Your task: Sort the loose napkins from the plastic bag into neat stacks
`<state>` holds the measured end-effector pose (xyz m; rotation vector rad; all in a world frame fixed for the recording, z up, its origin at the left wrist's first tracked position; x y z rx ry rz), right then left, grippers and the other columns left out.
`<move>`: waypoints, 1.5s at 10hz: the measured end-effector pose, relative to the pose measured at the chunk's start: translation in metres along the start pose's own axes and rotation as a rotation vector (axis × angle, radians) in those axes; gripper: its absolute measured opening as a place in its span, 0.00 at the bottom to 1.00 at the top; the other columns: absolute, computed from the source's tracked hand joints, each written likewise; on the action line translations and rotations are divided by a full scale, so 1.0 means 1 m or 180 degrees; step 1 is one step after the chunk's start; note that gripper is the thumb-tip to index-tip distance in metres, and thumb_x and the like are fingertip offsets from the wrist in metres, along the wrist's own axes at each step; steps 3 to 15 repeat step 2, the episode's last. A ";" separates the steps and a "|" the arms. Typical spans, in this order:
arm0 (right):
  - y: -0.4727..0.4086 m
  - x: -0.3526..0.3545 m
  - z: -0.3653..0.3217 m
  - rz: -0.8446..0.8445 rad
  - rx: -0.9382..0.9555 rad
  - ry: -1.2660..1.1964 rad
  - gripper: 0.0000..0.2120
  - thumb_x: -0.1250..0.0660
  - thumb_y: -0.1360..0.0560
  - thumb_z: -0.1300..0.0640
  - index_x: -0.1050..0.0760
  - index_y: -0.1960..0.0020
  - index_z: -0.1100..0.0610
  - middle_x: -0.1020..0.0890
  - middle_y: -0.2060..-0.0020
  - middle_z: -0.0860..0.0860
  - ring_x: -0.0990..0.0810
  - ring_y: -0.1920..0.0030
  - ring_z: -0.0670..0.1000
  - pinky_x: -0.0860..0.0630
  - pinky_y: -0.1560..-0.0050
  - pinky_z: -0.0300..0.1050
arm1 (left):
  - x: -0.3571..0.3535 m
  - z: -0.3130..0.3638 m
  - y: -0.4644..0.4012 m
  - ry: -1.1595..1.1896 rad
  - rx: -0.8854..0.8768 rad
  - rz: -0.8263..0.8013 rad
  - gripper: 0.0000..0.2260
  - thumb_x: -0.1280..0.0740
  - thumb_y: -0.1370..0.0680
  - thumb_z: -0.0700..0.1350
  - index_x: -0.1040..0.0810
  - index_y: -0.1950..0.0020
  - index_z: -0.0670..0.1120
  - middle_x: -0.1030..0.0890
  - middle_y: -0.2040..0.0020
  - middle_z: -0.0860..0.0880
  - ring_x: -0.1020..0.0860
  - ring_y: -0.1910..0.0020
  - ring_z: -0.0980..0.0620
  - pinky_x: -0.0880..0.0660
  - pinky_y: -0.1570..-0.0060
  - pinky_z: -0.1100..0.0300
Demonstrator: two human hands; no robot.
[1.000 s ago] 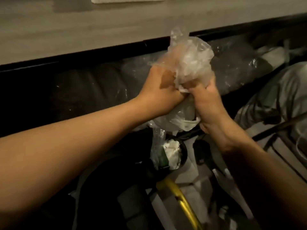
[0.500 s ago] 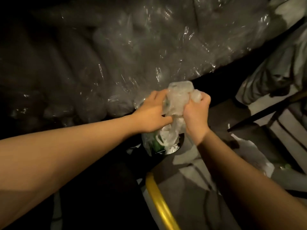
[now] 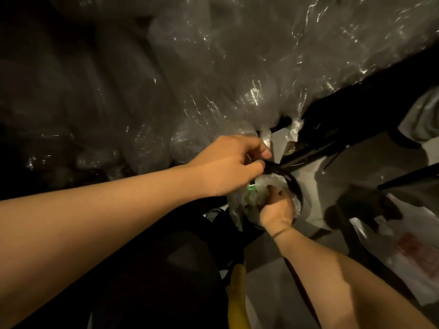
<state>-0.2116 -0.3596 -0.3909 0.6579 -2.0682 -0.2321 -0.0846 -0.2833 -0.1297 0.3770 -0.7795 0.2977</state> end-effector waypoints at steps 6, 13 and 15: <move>-0.016 0.030 -0.029 -0.1521 0.0222 0.0631 0.34 0.25 0.28 0.52 0.31 0.24 0.52 0.27 0.29 0.55 0.29 0.29 0.59 0.31 0.30 0.47 | 0.016 -0.004 -0.003 0.0106 0.0226 -0.0029 0.05 0.32 0.19 0.47 0.18 0.44 0.53 0.17 0.55 0.56 0.23 0.62 0.61 0.26 0.53 0.66; -0.016 0.030 -0.029 -0.1521 0.0222 0.0631 0.34 0.25 0.28 0.52 0.31 0.24 0.52 0.27 0.29 0.55 0.29 0.29 0.59 0.31 0.30 0.47 | 0.016 -0.004 -0.003 0.0106 0.0226 -0.0029 0.05 0.32 0.19 0.47 0.18 0.44 0.53 0.17 0.55 0.56 0.23 0.62 0.61 0.26 0.53 0.66; -0.016 0.030 -0.029 -0.1521 0.0222 0.0631 0.34 0.25 0.28 0.52 0.31 0.24 0.52 0.27 0.29 0.55 0.29 0.29 0.59 0.31 0.30 0.47 | 0.016 -0.004 -0.003 0.0106 0.0226 -0.0029 0.05 0.32 0.19 0.47 0.18 0.44 0.53 0.17 0.55 0.56 0.23 0.62 0.61 0.26 0.53 0.66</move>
Point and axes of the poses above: each hand's wrist, its own y-axis away from the middle knuckle, its own x-axis out of the back of the hand, z = x × y, the point moved 4 cm from there along -y, towards the middle knuckle
